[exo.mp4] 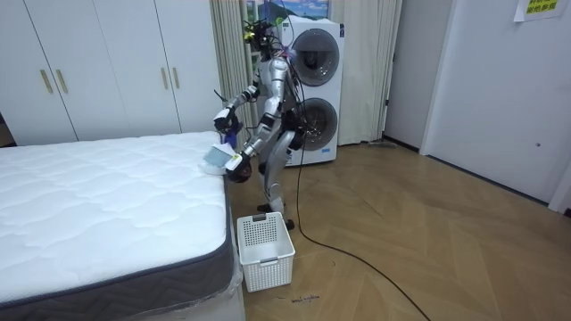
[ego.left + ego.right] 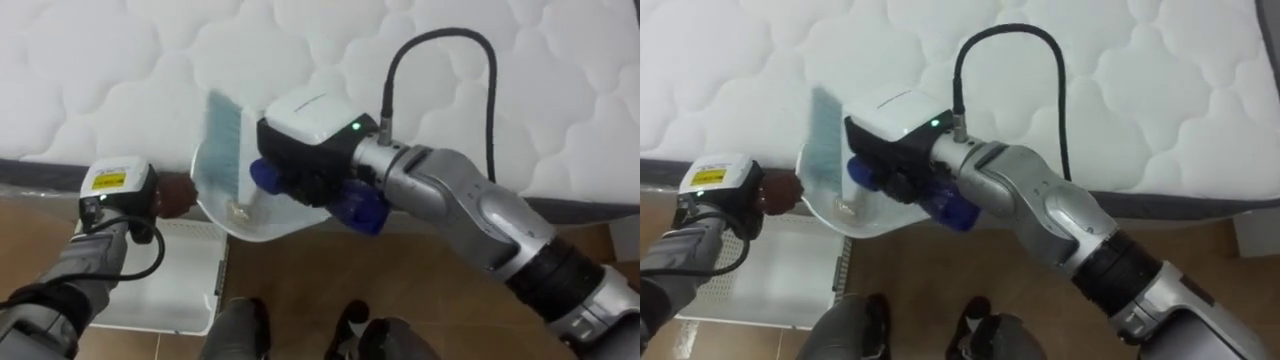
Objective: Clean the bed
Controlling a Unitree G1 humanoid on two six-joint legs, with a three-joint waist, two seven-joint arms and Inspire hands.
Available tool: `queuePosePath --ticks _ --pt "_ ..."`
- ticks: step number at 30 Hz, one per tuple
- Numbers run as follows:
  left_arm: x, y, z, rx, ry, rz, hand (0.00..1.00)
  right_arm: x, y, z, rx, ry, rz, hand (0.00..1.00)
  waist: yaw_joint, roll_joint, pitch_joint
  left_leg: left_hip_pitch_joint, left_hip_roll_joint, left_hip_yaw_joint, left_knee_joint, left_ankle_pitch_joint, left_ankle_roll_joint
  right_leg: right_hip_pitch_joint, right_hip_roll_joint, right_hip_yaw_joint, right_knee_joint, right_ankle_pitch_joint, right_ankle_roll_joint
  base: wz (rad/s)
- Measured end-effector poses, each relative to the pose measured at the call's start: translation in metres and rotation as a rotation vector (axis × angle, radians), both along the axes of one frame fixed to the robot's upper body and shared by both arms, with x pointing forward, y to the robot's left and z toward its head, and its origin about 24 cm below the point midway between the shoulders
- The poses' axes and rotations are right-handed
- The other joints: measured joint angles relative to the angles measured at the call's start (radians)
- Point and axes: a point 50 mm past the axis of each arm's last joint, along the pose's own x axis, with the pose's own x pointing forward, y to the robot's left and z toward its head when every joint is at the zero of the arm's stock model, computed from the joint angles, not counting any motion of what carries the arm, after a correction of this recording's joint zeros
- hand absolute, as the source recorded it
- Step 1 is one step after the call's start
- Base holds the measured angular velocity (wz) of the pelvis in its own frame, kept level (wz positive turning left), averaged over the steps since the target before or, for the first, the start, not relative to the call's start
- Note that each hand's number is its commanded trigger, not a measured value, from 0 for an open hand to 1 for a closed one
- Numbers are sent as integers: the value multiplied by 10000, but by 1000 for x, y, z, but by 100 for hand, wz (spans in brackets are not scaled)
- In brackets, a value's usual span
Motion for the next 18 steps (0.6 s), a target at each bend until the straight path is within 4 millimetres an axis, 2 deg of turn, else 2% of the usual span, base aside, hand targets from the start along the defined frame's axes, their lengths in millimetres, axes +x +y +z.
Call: queuePosePath --ticks 7,9,11,14,18 --pt "-7 -2 -8 -411 154 154 100 0 -6 -4 -295 82 2 100 -120 -5 3 195 -4 18 -126 8 16 184 -43 -12 -88 3 64 1" --pt "-8 -1 -9 -594 98 233 100 0 -8 -6 -262 52 33 100 -200 -2 5 227 -1 -6 -115 4 24 253 -48 -78 -96 14 27 2" --pt "-10 -3 -11 -738 120 177 100 -1 -17 -15 -156 174 -167 100 -229 -5 11 379 -13 -40 -127 -16 15 432 -49 -94 -112 3 12 7" --pt "-12 -4 -12 -858 41 16 100 1 -41 -25 -248 223 -766 100 -301 8 20 538 -98 -44 -257 -34 26 558 18 26 -245 -29 138 1" --pt "-23 -1 -17 -1058 -86 -34 100 4 -72 -40 120 200 -1997 100 -408 -13 13 907 -126 197 -519 -81 31 736 44 105 -437 48 146 -16"
